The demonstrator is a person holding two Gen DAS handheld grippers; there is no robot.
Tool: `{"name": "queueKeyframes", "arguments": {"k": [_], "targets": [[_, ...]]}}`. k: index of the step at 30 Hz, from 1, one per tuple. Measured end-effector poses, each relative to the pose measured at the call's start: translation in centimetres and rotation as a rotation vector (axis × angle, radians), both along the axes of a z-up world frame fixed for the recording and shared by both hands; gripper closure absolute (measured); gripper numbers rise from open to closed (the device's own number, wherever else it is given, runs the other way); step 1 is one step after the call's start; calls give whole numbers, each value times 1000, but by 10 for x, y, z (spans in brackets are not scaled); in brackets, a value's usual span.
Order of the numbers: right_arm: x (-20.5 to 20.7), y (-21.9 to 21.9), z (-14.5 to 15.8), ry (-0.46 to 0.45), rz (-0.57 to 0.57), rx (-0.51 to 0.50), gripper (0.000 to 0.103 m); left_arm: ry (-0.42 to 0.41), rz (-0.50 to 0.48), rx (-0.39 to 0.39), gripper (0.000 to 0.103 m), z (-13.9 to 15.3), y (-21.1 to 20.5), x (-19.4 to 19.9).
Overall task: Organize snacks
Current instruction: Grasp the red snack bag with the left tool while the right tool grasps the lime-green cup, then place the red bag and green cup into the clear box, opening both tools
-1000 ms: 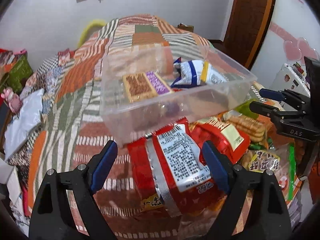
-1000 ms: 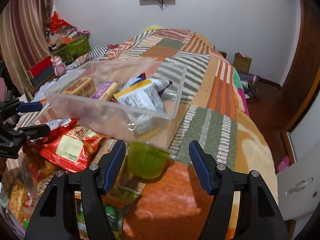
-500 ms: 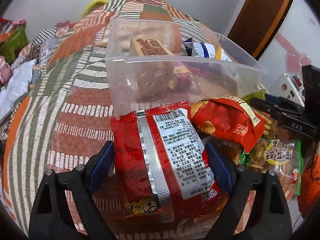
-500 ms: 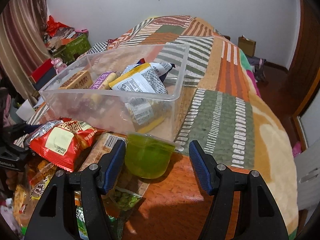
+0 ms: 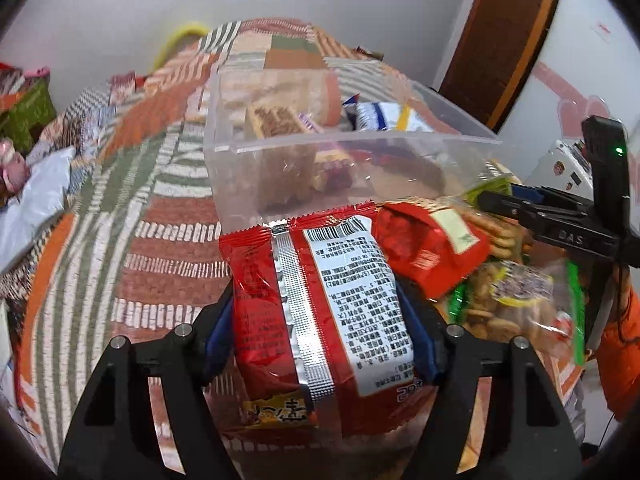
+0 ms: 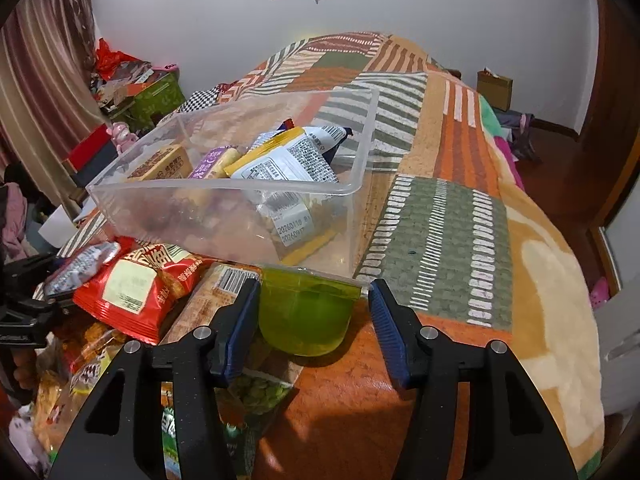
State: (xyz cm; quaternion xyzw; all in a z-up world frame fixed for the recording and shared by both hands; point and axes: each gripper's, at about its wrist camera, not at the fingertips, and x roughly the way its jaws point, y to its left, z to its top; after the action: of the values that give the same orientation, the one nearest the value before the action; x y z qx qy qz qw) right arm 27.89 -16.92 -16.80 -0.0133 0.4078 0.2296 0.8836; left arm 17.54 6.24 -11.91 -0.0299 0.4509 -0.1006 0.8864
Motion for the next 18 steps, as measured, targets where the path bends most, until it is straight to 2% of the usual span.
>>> {"name": "queueKeyframes", "arguments": {"k": [5, 10, 18], "targets": [[-8, -4, 12, -37, -6, 1, 51, -49, -2, 20, 31, 19, -3, -14], [-18, -10, 30, -96, -19, 13, 51, -90, 15, -1, 31, 39, 0, -25], [-22, -9, 59, -184, -22, 46, 51, -147, 35, -42, 31, 66, 3, -12]]}}
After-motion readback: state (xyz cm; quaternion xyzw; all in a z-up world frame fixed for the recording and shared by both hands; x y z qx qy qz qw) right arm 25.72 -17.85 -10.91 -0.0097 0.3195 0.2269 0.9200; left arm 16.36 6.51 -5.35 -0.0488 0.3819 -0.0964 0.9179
